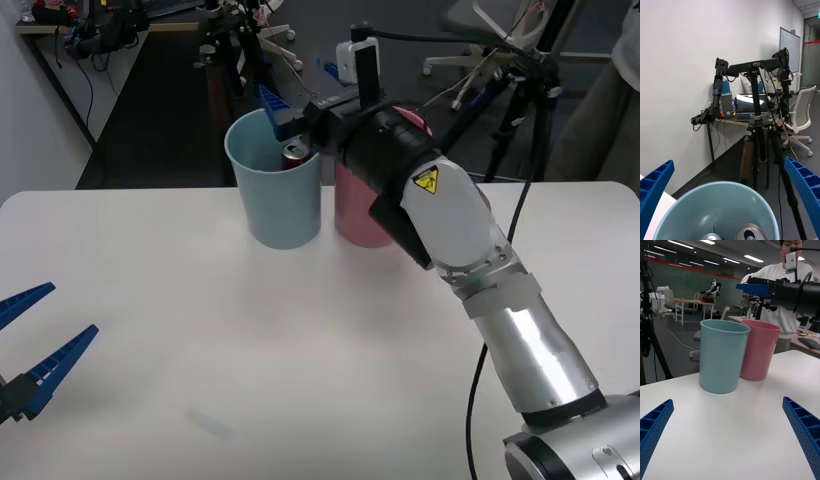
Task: Grasp the object on the table and drop it into the matching bin: aluminum can to the light blue bin, PET bottle to the pink bin.
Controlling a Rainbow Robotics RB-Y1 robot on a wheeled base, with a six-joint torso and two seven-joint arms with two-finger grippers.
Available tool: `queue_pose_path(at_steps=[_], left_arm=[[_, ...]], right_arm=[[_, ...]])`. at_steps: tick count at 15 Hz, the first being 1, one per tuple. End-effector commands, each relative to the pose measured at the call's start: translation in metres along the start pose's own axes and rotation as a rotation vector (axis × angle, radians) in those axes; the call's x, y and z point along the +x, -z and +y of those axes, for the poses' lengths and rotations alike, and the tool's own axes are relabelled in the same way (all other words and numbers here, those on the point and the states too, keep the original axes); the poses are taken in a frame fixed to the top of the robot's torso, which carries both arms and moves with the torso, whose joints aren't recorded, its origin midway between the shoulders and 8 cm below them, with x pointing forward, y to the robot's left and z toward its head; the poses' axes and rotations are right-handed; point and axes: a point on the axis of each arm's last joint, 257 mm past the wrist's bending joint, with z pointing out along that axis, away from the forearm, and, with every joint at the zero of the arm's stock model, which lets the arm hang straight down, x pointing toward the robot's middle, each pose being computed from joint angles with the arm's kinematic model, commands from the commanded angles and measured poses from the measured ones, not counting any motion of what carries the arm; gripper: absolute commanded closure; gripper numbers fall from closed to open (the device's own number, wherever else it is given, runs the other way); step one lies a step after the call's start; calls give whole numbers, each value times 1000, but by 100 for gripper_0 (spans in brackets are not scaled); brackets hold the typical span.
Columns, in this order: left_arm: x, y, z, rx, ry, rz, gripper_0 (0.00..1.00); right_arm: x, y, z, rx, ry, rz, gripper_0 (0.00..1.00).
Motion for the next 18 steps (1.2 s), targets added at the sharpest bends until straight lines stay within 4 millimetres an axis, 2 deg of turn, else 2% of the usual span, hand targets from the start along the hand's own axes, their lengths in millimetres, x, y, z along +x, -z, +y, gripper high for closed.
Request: queue_pose_path(at_steps=[1, 8, 12, 13, 18], left_arm=[[0, 0, 0, 0, 0, 0, 0], [0, 0, 0, 0, 0, 0, 0], [0, 0, 0, 0, 0, 0, 0], [0, 0, 0, 0, 0, 0, 0], [0, 0, 0, 0, 0, 0, 0]], right_arm=[[5, 48, -8, -34, 38, 6, 0], [17, 187, -39, -138, 144, 17, 0], [38, 265, -69, -150, 182, 69, 0], [45, 290, -78, -140, 175, 96, 0], [71, 390, -109, -27, 50, 179, 0]])
